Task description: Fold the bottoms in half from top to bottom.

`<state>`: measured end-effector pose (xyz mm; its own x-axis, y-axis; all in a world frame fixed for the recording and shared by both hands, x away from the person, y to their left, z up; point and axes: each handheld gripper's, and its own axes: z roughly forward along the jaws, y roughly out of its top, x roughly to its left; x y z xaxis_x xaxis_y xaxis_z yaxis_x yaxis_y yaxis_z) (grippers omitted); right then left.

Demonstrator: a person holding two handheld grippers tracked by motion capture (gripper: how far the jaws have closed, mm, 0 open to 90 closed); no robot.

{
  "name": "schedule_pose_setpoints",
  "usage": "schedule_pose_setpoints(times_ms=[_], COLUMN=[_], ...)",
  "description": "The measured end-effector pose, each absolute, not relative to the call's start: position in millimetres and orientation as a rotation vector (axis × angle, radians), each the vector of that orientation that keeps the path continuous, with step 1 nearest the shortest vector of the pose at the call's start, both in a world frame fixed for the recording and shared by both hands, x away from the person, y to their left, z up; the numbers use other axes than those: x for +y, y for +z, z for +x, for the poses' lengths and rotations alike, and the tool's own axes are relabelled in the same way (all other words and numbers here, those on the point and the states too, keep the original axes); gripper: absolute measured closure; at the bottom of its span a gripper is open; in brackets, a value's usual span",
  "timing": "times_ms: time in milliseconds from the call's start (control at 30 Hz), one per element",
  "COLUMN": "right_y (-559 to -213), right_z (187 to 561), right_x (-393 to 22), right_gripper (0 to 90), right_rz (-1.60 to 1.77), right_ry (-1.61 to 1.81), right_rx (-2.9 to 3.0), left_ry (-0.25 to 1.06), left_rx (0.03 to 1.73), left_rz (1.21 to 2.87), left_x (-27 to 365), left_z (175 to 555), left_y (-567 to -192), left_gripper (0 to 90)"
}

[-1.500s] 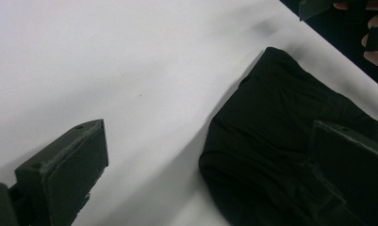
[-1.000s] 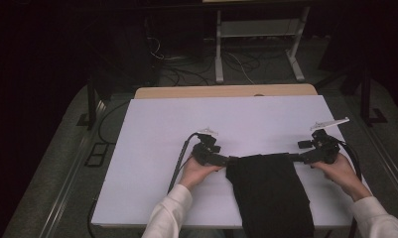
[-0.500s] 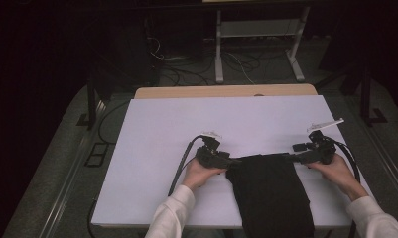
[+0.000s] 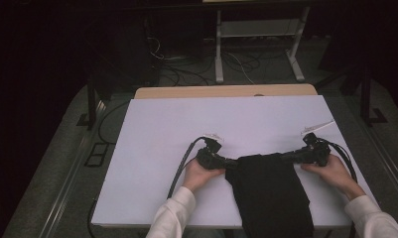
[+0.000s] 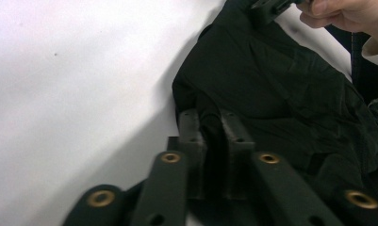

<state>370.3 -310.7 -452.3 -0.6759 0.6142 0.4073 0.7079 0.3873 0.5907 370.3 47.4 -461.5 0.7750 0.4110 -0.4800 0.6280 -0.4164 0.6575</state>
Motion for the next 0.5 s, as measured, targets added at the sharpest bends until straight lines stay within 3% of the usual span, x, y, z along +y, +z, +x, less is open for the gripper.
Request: schedule_pose_setpoints(times_ms=[33,100,500], right_y=[-452.6,-453.0,-445.6], right_z=[370.4,371.4,372.7], right_x=[-310.6,-312.2,-302.1], right_gripper=[80.8,84.0,85.8], right_rz=[-1.207,-1.229,-1.307], right_ry=[-1.155,-1.151,-1.196], right_rx=[-2.508,-2.488,-2.475], left_ry=[-0.313,-0.324,-0.242], left_rx=[0.772,0.782,0.807], left_rz=[2.066,2.055,2.027], left_x=[47.8,49.6,72.1], left_z=[370.9,372.2,374.4], left_y=[-461.8,-462.0,-445.3], left_gripper=[83.0,83.5,84.5])
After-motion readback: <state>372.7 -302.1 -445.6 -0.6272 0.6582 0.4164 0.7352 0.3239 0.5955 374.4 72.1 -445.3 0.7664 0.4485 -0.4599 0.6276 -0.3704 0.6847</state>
